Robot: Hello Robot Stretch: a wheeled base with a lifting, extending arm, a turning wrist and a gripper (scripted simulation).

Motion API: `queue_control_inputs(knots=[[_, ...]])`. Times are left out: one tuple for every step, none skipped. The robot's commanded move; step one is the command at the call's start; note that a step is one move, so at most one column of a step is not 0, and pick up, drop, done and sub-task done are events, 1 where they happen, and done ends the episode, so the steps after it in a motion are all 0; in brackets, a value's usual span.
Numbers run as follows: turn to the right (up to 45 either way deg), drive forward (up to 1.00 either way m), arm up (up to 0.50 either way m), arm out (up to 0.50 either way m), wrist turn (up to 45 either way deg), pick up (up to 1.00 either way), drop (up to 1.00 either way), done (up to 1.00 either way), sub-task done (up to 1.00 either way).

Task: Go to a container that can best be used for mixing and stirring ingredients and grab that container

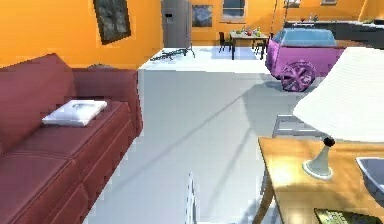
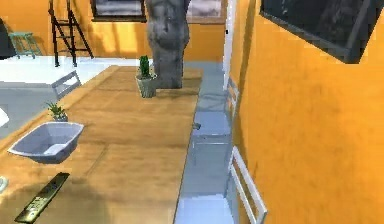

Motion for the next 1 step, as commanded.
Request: queue_control_inputs(knots=[[-6.0,0.0,0.0,0.0,0.0,0.0,0.0,0.0,0.0]])
